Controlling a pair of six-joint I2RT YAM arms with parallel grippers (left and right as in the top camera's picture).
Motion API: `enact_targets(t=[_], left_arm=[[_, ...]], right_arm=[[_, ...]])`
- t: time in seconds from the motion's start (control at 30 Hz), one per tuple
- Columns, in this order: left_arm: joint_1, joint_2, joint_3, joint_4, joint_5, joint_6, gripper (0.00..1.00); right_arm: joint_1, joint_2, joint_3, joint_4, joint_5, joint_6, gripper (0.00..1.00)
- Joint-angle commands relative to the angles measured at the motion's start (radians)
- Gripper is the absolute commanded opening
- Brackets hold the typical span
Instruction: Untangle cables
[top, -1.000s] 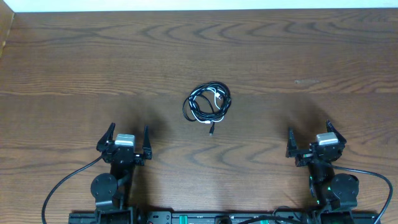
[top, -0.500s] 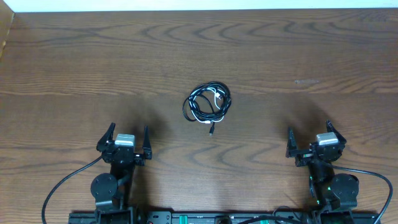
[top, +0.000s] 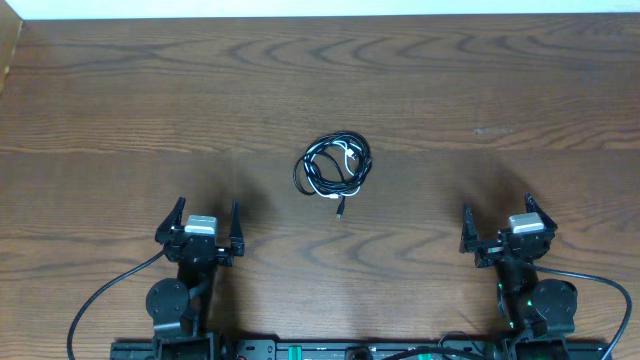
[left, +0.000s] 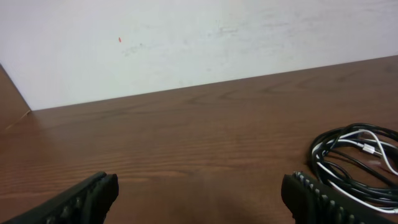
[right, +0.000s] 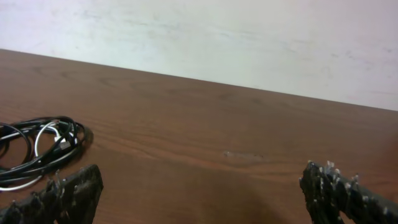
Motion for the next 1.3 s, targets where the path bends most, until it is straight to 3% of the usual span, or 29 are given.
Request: enact_targets(t=[0.0,0.73,0.93,1.27], left_arm=[[0.004,-0.005,-0.013,-0.04,0.009,0.002,0.9],[0.004,0.024,0.032,-0.04,0.01,-0.011,0.9],[0.004,0.13,0.108,-0.041,0.024,-0.074,0.9],[0.004,0.442,0.369,-0.127,0.097,-0.074,0.9]], right_arm=[[0.003,-0.005,-0.002,0.0,-0.006,0.014,0.99],[0.003,-0.005,-0.001,0.004,-0.029,0.014,0.99],[0.003,-0.005,0.012,0.003,-0.029,-0.031,0.99],[0.003,0.009,0.052,0.002,-0.074,-0.018,0.99]])
